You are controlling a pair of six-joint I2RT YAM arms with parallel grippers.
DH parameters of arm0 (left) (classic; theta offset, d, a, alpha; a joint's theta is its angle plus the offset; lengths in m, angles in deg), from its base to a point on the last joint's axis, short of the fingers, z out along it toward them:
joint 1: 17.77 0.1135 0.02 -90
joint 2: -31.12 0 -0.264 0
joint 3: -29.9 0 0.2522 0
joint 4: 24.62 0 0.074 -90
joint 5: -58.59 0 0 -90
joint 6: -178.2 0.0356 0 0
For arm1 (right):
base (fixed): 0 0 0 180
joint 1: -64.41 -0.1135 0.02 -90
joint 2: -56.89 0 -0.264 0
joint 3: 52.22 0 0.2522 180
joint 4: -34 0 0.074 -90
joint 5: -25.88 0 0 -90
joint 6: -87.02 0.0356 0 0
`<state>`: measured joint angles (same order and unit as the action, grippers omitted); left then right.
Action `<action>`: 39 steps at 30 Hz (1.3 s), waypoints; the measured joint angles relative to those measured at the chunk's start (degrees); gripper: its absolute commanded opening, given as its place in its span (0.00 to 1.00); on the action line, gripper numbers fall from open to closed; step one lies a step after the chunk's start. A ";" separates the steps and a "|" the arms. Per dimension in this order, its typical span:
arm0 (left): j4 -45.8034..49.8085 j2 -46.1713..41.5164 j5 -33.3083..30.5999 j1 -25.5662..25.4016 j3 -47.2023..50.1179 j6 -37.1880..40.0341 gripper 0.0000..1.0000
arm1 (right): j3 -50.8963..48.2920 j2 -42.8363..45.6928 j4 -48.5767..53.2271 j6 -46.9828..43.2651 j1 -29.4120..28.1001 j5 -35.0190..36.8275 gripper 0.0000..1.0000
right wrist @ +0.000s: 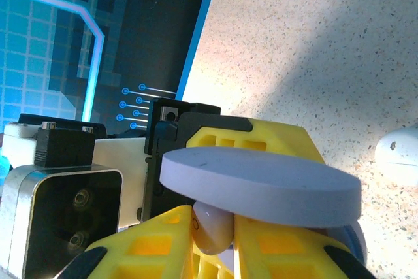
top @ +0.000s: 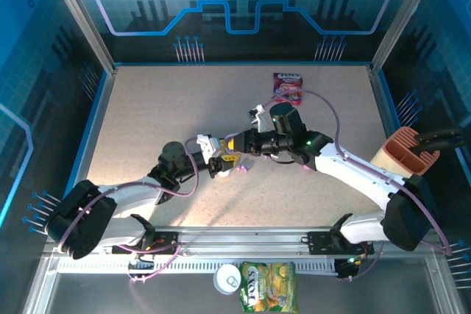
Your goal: Insert the wireless bluetooth earbuds into the charging case
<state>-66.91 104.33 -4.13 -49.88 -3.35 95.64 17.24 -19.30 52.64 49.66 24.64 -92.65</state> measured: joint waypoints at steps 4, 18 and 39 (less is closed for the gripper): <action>0.00 0.11 -0.44 -0.07 0.00 -0.48 0.32 | 0.00 -0.02 0.13 -0.17 -0.22 0.72 0.27; -1.70 1.16 -0.52 -0.11 0.00 -2.64 0.32 | 2.62 1.51 8.04 -5.18 -0.79 6.32 0.41; -7.10 -1.95 -4.33 3.21 3.80 -5.88 0.32 | -13.42 12.04 10.99 -10.25 10.43 19.17 0.45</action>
<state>-74.02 102.38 -8.45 -46.67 0.46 89.76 3.82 -7.25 63.64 39.41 35.07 -73.48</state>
